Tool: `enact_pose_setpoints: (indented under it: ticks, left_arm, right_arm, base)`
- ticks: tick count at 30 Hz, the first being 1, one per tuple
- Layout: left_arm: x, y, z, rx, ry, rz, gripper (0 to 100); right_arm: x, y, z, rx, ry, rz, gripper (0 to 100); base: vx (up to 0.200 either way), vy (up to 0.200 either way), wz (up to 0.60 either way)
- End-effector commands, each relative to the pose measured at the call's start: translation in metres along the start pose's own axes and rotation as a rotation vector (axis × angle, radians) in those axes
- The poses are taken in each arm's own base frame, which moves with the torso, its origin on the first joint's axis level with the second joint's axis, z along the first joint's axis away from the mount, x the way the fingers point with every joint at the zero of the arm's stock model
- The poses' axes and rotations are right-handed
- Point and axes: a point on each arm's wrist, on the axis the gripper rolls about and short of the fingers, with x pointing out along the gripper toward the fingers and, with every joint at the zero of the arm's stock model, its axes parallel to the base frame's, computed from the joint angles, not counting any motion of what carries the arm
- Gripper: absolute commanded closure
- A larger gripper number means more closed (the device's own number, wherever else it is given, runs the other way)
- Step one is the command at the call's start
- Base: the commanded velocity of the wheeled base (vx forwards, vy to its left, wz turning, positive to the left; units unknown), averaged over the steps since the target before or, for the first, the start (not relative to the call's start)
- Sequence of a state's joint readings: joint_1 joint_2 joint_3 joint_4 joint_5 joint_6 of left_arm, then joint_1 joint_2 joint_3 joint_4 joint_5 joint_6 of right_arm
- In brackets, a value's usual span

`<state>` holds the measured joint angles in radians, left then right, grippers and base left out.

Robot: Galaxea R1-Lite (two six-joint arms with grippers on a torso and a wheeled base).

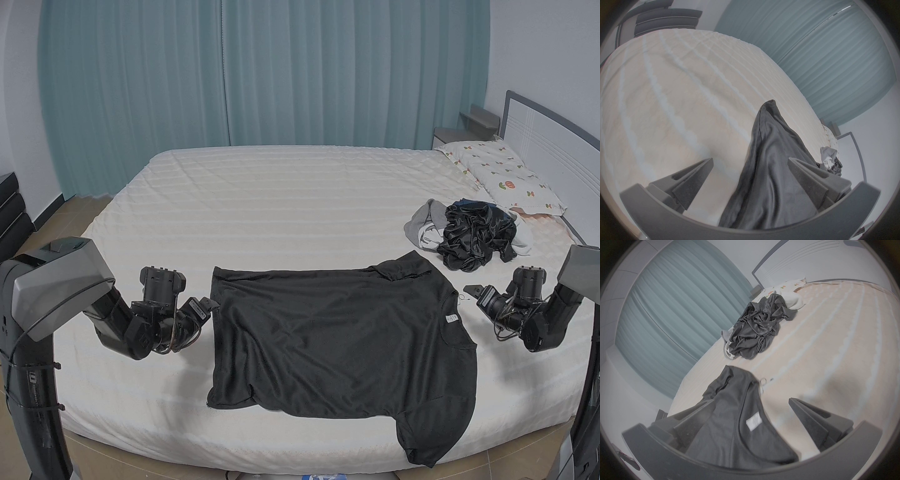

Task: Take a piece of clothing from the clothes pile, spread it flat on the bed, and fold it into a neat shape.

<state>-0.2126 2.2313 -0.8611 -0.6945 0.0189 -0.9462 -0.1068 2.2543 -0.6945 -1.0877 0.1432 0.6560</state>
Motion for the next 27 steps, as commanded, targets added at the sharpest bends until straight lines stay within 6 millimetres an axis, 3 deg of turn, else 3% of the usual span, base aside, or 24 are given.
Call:
enact_pose_setpoints:
  ticks: [1,5,7,10,13,23,27]
  left_arm:
    - [-0.051,-0.008,-0.016,-0.04,0.011,-0.075,0]
    - [-0.068,-0.003,-0.03,-0.055,0.047,-0.065,0]
    - [-0.07,-0.004,-0.032,-0.078,0.053,-0.066,0]
    - [-0.072,-0.003,-0.038,-0.136,0.072,-0.06,0]
    - [-0.074,0.002,-0.044,-0.139,0.093,-0.045,0]
    - [-0.072,0.006,-0.06,-0.117,0.124,-0.05,0]
    - [-0.073,0.007,-0.063,-0.125,0.134,-0.044,0]
  right_arm:
    - [-0.061,0.016,-0.006,-0.019,0.006,0.063,0]
    - [-0.083,0.017,-0.026,-0.061,0.06,0.065,0]
    - [-0.09,0.02,-0.028,-0.068,0.063,0.078,0]
    - [-0.105,0.027,-0.047,-0.095,0.132,0.093,0]
    - [-0.108,0.024,-0.06,-0.094,0.189,0.082,0]
    - [-0.11,0.011,-0.077,-0.074,0.286,0.065,0]
    - [-0.111,0.007,-0.079,-0.07,0.281,0.071,0]
  base:
    - [0.0,0.0,0.0]
    - [0.0,0.0,0.0]
    - [0.0,0.0,0.0]
    - [0.0,0.0,0.0]
    - [0.0,0.0,0.0]
    - [0.0,0.0,0.0]
    - [-0.2,0.0,0.0]
